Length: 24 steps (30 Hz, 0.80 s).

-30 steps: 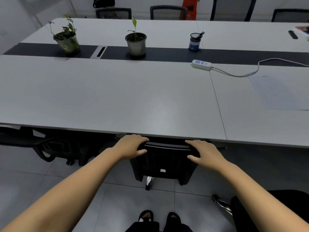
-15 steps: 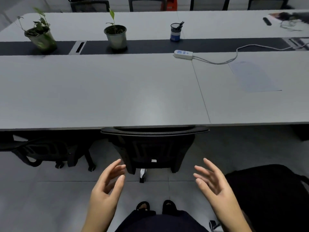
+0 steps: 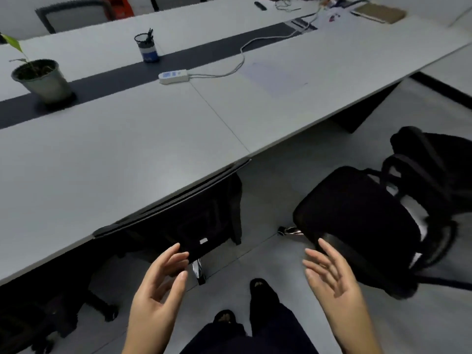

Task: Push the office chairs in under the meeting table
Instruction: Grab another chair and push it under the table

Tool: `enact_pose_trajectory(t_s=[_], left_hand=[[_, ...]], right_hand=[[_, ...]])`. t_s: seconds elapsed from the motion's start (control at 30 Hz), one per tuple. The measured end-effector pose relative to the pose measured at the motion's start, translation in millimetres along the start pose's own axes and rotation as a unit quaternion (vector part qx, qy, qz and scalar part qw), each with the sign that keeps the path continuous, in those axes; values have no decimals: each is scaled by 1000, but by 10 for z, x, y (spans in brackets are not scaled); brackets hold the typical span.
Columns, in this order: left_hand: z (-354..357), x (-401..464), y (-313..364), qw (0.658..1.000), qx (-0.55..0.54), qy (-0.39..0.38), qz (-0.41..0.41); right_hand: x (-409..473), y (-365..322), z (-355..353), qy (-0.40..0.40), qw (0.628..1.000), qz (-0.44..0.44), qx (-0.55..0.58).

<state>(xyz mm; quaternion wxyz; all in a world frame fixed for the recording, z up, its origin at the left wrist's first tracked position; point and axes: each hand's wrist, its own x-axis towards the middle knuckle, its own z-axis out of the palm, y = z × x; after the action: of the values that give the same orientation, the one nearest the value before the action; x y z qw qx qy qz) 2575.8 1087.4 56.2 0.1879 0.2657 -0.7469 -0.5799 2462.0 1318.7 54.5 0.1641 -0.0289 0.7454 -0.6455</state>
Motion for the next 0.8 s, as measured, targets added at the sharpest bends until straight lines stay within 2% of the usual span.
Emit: enact_pose_trajectory(t_s=[0.13, 0.33, 0.57, 0.8], left_hand=[[5, -73, 0, 993, 10, -108, 35], [234, -331, 106, 966, 20, -247, 75], [826, -931, 256, 938, -1, -330, 103], [1735, -2130, 359, 905, 7, -407, 119]], right_hand=[[-645, 190, -21, 106, 994, 16, 8], [-1485, 360, -206, 248, 968, 34, 30], [-2234, 587, -786, 340, 939, 27, 35], [-3251, 891, -1842, 419, 906, 37, 37]])
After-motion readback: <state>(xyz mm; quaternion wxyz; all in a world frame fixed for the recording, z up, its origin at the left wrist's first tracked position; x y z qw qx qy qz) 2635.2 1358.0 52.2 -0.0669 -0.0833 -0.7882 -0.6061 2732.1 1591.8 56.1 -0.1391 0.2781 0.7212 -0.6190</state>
